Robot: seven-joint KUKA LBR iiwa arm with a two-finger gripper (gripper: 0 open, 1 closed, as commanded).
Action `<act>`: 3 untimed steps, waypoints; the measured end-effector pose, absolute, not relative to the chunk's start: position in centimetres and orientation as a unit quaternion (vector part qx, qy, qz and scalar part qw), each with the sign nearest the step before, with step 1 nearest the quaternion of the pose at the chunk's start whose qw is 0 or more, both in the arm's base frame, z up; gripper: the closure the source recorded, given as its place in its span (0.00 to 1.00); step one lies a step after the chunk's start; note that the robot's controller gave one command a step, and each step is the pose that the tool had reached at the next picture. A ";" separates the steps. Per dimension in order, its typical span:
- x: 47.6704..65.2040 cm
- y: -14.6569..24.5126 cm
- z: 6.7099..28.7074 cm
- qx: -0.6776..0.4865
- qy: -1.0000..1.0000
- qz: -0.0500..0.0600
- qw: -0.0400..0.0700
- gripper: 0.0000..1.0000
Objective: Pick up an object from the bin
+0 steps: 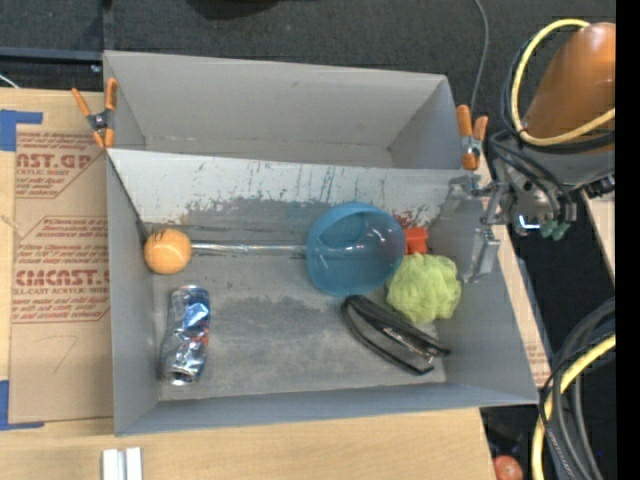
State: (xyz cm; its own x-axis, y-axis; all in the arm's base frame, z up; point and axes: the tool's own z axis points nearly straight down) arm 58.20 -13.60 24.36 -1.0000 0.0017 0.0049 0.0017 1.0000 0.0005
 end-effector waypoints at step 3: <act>55.2 -9.5 16.0 -0.131 -0.991 0.001 -0.008 0.00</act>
Offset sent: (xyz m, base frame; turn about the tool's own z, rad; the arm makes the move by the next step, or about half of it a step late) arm -0.0382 0.0400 -0.1736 0.1968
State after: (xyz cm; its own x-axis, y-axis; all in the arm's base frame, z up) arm 55.17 -9.49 16.01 -0.9654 0.2601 -0.0169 0.2602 0.9656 0.0002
